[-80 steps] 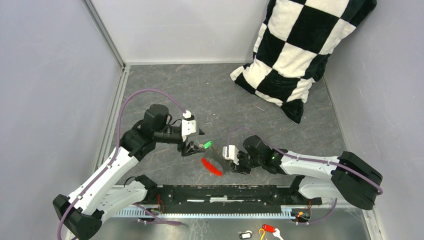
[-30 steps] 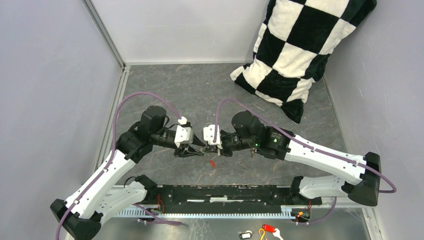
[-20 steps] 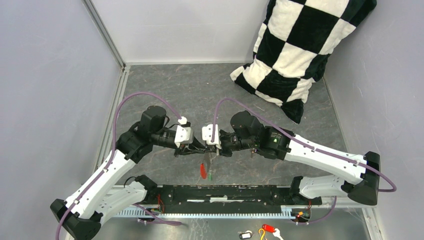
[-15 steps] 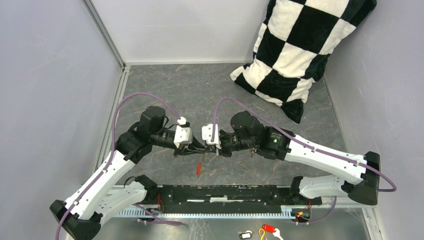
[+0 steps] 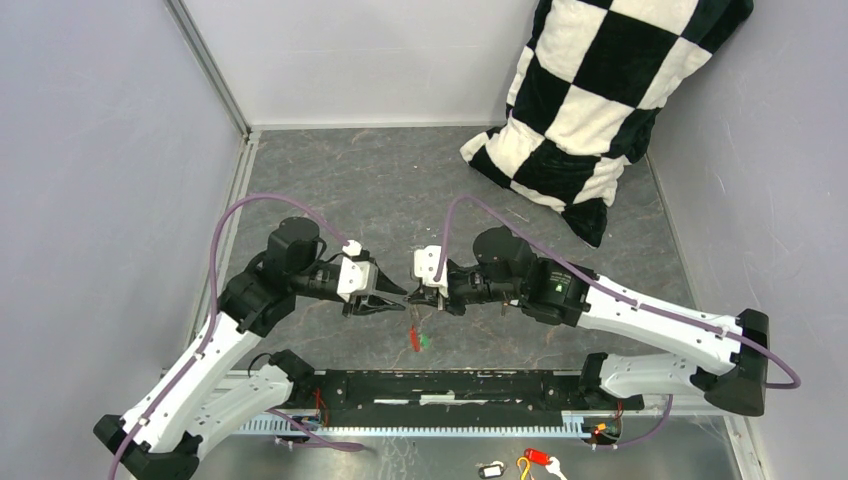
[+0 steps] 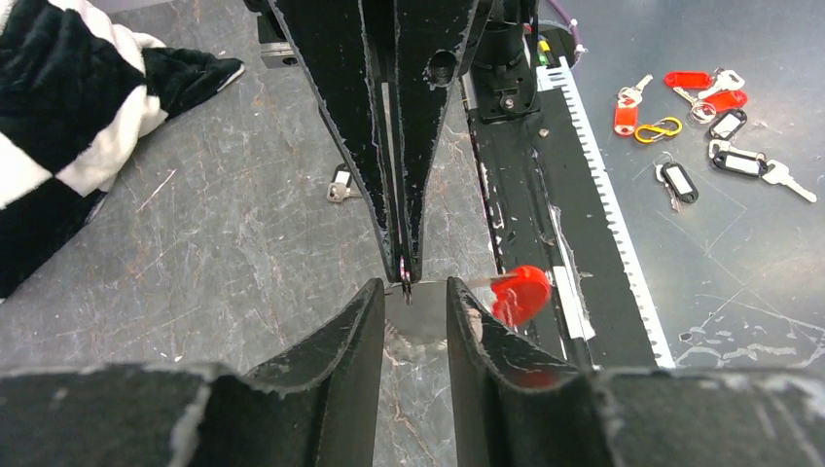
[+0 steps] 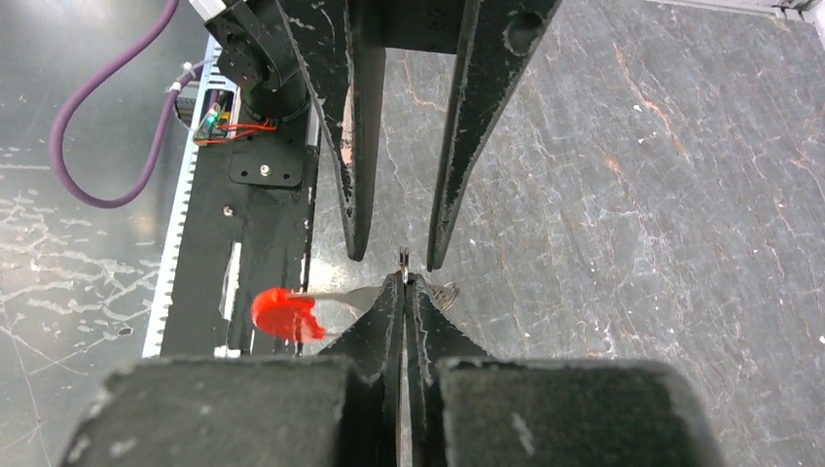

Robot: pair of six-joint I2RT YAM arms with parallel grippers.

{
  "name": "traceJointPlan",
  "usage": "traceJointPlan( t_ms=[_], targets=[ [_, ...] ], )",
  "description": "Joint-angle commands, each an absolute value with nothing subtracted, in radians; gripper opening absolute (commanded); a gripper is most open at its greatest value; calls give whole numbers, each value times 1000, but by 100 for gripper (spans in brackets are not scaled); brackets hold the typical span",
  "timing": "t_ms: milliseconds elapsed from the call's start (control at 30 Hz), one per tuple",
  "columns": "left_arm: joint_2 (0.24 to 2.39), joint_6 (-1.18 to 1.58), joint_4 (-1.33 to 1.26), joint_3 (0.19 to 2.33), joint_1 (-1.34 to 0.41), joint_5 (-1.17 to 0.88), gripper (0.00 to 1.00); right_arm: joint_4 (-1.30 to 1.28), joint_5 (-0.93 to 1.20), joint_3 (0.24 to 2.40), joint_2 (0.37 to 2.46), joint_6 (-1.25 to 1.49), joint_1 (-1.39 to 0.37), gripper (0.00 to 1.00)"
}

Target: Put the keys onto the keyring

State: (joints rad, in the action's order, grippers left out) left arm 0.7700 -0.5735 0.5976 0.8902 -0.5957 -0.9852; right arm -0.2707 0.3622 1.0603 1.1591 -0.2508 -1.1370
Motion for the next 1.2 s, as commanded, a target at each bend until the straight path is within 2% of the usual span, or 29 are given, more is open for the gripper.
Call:
traceJointPlan(
  t_ms=[0, 100, 200, 300, 433, 500, 667, 900, 1167],
  targets=[
    [744, -544, 539, 873, -592, -988, 34, -129, 385, 1025, 1118, -203, -1143, 0],
    [734, -537, 516, 866, -592, -985, 24, -77, 396, 996, 1107, -176, -1143, 0],
    [732, -542, 530, 865, -592, -980, 22, -19, 392, 965, 1084, -152, -1142, 0],
    [724, -552, 543, 861, -592, -980, 27, 44, 390, 930, 1060, -131, -1143, 0],
    [713, -578, 559, 857, -592, -985, 41, 78, 404, 912, 1051, -119, -1143, 0],
    [710, -589, 555, 857, -592, -987, 42, 91, 417, 908, 1055, -110, -1142, 0],
    [713, -563, 520, 860, -592, -996, 36, 132, 432, 893, 1057, -86, -1143, 0],
    [703, -554, 503, 860, -592, -998, 15, 245, 417, 832, 1036, -31, -1142, 0],
    [692, -497, 438, 851, -592, -968, 2, 501, 352, 678, 995, 114, -1142, 0]
  ],
)
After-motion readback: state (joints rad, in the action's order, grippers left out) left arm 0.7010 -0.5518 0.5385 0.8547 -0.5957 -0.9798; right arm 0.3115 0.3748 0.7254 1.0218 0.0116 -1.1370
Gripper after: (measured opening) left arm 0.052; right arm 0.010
